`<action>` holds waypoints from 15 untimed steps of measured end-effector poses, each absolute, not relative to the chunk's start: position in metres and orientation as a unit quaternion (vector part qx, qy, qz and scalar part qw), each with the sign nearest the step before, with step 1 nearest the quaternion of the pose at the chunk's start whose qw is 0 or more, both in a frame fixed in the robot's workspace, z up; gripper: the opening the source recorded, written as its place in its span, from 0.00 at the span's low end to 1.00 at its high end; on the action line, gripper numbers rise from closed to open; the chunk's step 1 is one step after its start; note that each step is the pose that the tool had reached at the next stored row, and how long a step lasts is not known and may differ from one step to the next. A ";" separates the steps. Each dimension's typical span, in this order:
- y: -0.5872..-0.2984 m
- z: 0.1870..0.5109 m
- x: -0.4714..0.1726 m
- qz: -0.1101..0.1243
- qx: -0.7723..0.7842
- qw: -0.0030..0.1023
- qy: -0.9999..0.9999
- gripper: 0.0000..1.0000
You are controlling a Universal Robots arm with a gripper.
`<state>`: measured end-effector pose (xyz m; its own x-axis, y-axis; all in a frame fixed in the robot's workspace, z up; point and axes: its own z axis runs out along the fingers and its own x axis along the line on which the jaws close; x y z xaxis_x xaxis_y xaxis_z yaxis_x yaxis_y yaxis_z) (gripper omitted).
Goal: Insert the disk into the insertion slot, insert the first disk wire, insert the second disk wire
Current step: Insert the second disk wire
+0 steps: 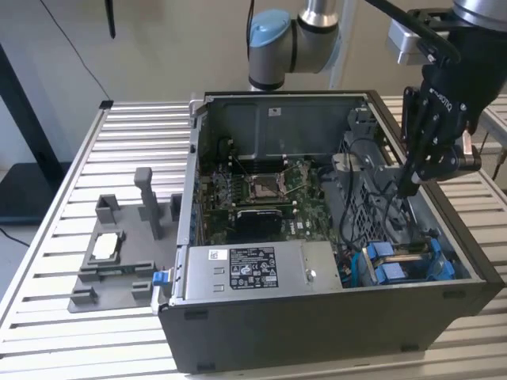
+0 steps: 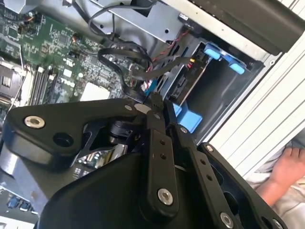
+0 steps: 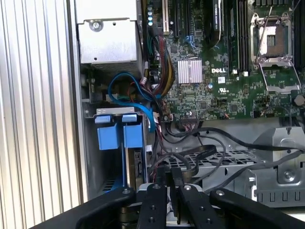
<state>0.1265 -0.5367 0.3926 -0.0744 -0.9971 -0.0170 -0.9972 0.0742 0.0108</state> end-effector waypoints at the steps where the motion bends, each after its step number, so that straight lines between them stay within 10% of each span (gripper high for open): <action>1: -0.537 0.393 0.124 0.009 -0.681 0.004 0.733 0.16; 15: -0.545 0.390 0.119 -0.002 -0.708 0.016 0.706 0.16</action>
